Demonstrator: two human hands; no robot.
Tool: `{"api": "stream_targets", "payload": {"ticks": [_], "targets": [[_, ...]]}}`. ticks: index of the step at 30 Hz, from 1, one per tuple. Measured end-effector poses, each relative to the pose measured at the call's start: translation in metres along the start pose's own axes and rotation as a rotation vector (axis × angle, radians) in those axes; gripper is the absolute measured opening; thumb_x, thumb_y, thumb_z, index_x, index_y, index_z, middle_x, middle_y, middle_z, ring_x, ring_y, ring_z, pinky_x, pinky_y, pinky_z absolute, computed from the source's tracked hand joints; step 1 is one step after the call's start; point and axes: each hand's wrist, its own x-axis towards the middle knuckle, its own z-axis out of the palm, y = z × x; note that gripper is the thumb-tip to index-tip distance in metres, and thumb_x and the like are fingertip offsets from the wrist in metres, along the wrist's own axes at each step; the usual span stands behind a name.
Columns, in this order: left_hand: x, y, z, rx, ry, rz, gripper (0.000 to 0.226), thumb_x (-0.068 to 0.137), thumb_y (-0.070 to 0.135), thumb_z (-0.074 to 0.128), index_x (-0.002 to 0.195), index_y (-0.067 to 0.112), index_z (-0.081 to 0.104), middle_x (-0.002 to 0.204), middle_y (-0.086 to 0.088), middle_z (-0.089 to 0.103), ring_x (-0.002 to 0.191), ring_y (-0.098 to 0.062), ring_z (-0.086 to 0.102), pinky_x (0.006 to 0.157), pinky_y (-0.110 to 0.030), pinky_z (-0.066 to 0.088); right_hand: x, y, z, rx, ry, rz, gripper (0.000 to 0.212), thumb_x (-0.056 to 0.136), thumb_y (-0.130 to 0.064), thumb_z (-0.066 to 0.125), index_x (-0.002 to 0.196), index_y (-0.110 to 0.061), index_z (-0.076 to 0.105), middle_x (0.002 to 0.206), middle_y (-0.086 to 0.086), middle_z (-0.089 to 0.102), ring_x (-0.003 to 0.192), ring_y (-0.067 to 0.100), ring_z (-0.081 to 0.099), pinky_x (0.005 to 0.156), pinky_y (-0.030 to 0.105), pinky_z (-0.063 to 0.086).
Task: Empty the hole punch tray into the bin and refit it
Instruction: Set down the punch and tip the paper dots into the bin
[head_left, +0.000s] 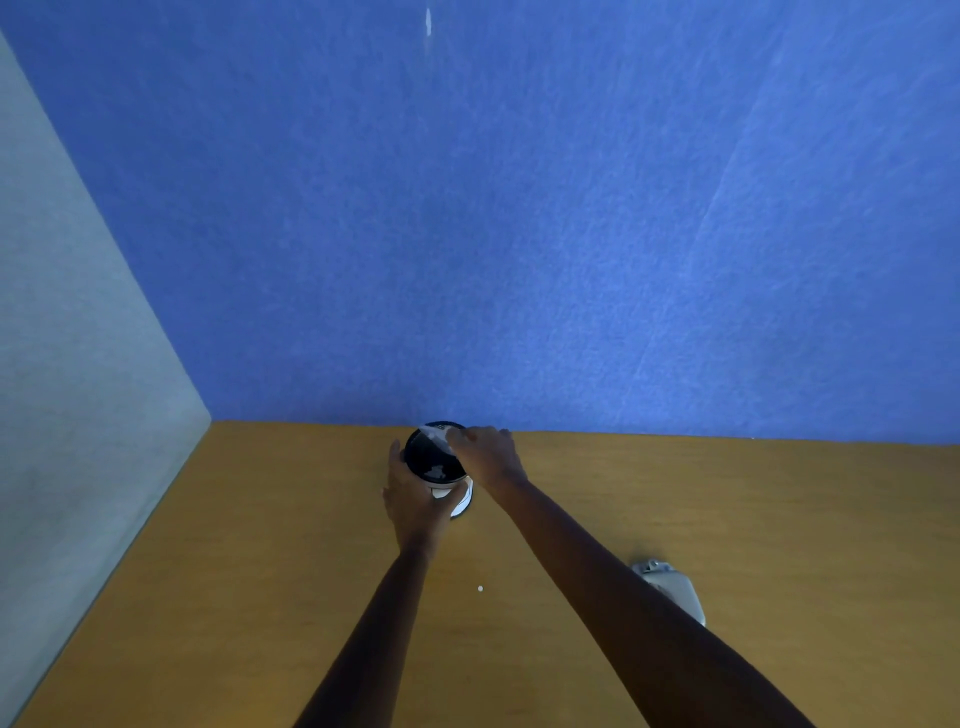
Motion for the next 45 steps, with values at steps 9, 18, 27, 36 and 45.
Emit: {"api": "stream_targets", "payload": {"ticks": [9,18,27,36,45], "targets": [[0.001,-0.001,-0.002,-0.004,-0.021,0.018,0.107,0.061,0.017,0.085,0.144,-0.001,0.019,0.144,-0.019,0.043,0.132,-0.034,0.042,0.108,-0.055,0.034,-0.006,0.006,0.005,-0.030,0.092,-0.127,0.031,0.091,-0.024,0.050,0.110,-0.008,0.068,0.115,0.018,0.052,0.108,0.032,0.052,0.093,0.038,0.048],[0.002,-0.003,-0.002,-0.016,-0.013,0.021,0.105,0.063,0.018,0.084,0.144,0.000,0.020,0.145,-0.018,0.041,0.133,-0.033,0.040,0.110,-0.054,0.032,-0.010,0.013,-0.001,-0.042,0.138,-0.179,0.035,0.091,-0.032,0.050,0.100,-0.004,0.069,0.098,0.016,0.061,0.096,0.027,0.058,0.078,0.030,0.043],[0.002,-0.002,-0.002,-0.008,-0.024,0.024,0.104,0.064,0.018,0.083,0.144,0.000,0.019,0.147,-0.017,0.039,0.136,-0.032,0.037,0.111,-0.053,0.029,-0.003,0.017,-0.011,0.717,0.060,0.257,0.047,0.095,-0.033,0.045,0.119,0.006,0.054,0.126,0.028,0.055,0.090,0.029,0.055,0.080,0.043,0.052],[0.002,-0.001,-0.002,0.003,-0.019,0.017,0.104,0.063,0.018,0.083,0.144,0.000,0.020,0.145,-0.016,0.041,0.134,-0.032,0.038,0.112,-0.053,0.029,-0.005,0.026,-0.011,0.621,0.068,0.139,0.036,0.097,-0.018,0.042,0.121,0.006,0.052,0.110,0.024,0.053,0.095,0.031,0.055,0.072,0.039,0.056],[0.002,-0.002,-0.001,0.020,-0.021,0.016,0.102,0.065,0.017,0.082,0.144,0.000,0.021,0.146,-0.016,0.039,0.135,-0.032,0.038,0.113,-0.050,0.027,-0.008,0.035,-0.013,0.570,0.215,0.096,0.032,0.095,-0.013,0.042,0.116,0.006,0.056,0.124,0.027,0.055,0.111,0.039,0.057,0.088,0.052,0.054]]}}
